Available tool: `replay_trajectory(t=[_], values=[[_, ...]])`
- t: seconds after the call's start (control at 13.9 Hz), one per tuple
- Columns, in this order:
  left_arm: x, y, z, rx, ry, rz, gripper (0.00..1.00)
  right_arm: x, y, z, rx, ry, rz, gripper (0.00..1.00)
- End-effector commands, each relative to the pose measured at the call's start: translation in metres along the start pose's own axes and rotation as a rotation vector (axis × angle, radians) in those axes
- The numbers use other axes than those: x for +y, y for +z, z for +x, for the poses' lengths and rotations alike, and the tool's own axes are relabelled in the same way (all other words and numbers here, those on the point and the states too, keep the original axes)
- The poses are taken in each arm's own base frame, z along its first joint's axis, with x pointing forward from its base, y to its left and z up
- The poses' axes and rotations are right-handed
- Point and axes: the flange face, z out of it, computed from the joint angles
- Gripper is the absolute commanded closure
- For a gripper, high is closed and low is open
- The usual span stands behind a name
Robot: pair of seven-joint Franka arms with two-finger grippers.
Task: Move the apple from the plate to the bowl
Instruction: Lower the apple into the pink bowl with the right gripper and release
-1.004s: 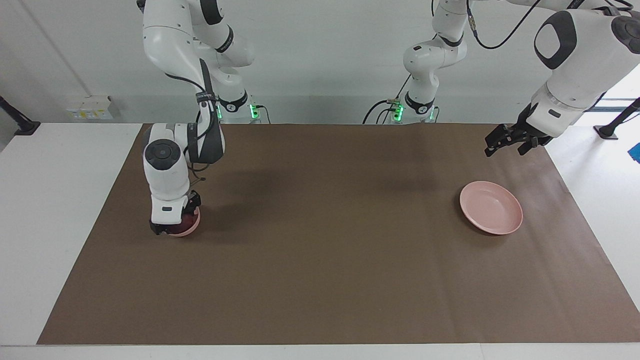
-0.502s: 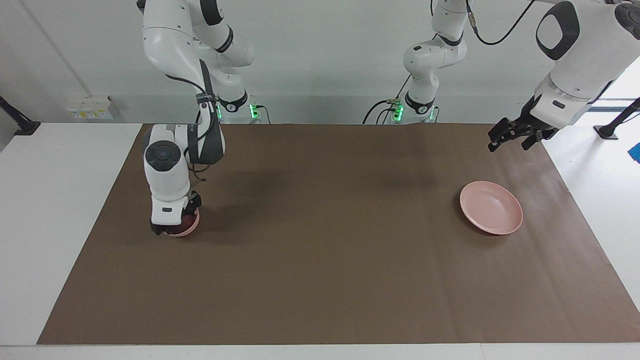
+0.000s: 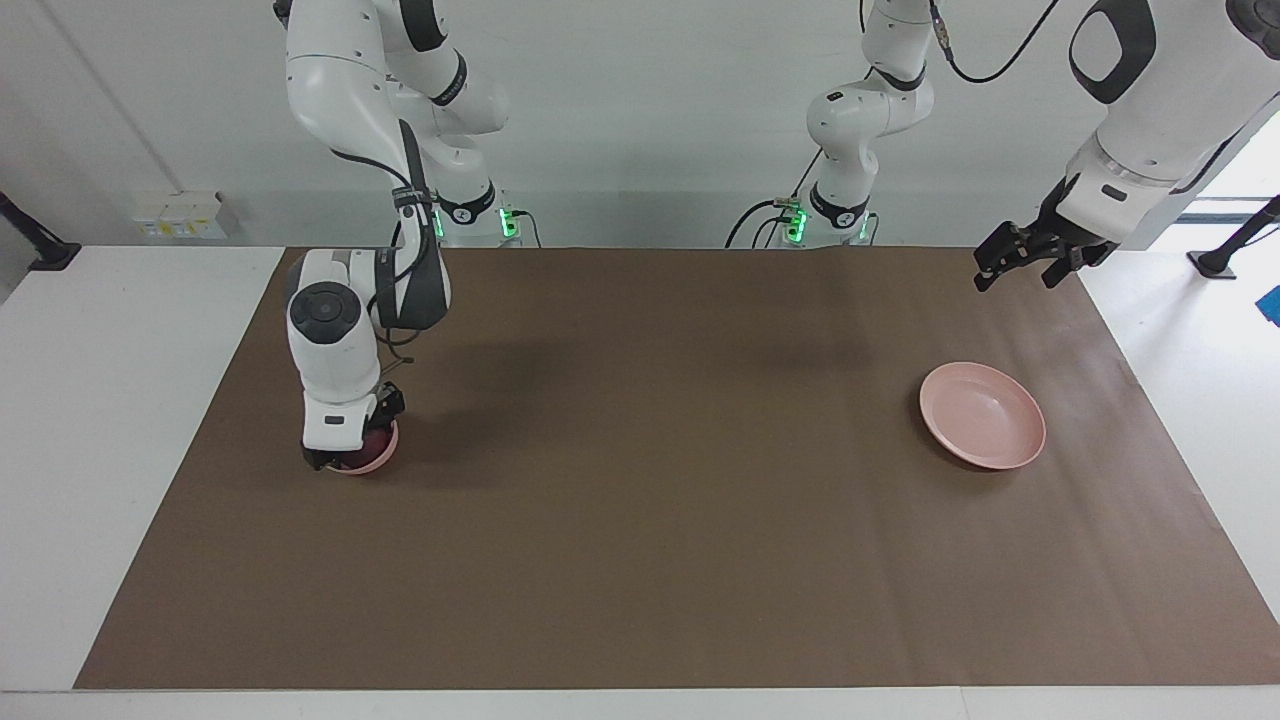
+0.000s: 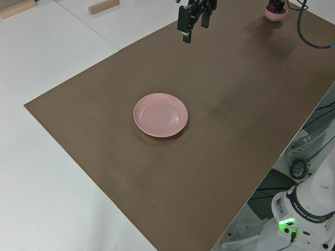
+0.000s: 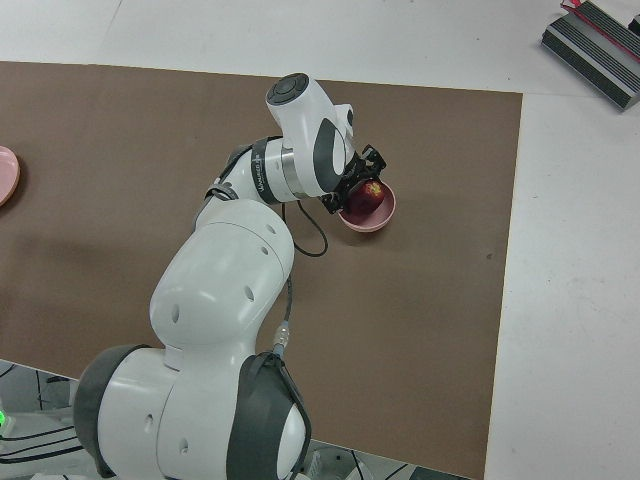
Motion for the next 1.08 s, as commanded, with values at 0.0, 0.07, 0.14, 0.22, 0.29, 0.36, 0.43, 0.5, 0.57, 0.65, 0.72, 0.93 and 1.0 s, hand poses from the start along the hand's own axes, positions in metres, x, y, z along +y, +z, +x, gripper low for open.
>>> replay_trajectory(t=[0.0,0.07,0.14,0.22,0.29,0.36,0.43,0.5,0.57,0.65,0.72,0.93,1.0], values=[[0.013,-0.003,-0.013,-0.038,0.035,0.020,0.00,0.006,-0.004,0.000,0.028,0.040,0.010,0.00],[0.008,-0.003,-0.013,-0.037,0.031,0.018,0.00,0.007,-0.007,0.000,0.038,0.053,0.019,0.00],[0.010,-0.003,-0.013,-0.037,0.038,0.017,0.00,0.009,-0.014,-0.003,0.052,0.069,0.024,0.00],[0.006,-0.005,-0.014,-0.032,0.046,0.014,0.00,0.012,-0.019,-0.006,0.066,0.100,0.039,0.00],[0.005,-0.008,-0.016,-0.020,0.088,0.011,0.00,0.013,-0.031,-0.008,0.084,0.149,0.045,0.00],[0.003,-0.009,-0.015,-0.017,0.128,0.009,0.00,0.014,-0.045,-0.012,0.095,0.206,0.037,0.00],[0.004,-0.009,-0.015,-0.014,0.139,0.009,0.00,0.014,-0.060,-0.016,0.100,0.282,0.032,0.00],[0.005,-0.010,-0.015,-0.011,0.134,0.012,0.00,0.012,-0.079,-0.019,0.114,0.361,0.024,0.00],[0.006,-0.010,-0.014,-0.009,0.129,0.017,0.00,0.008,-0.094,-0.022,0.118,0.434,0.025,0.00],[0.014,-0.010,-0.015,-0.007,0.144,0.020,0.00,0.005,-0.107,-0.026,0.120,0.517,0.035,0.00],[0.012,-0.009,-0.014,-0.008,0.139,0.020,0.00,0.001,-0.121,-0.031,0.120,0.606,0.050,0.00],[0.012,-0.011,-0.013,0.004,0.140,0.020,0.00,-0.019,-0.160,-0.038,0.107,0.721,0.061,0.00],[0.009,-0.012,-0.015,0.001,0.137,0.018,0.00,-0.032,-0.170,-0.035,0.089,0.736,0.070,0.00]])
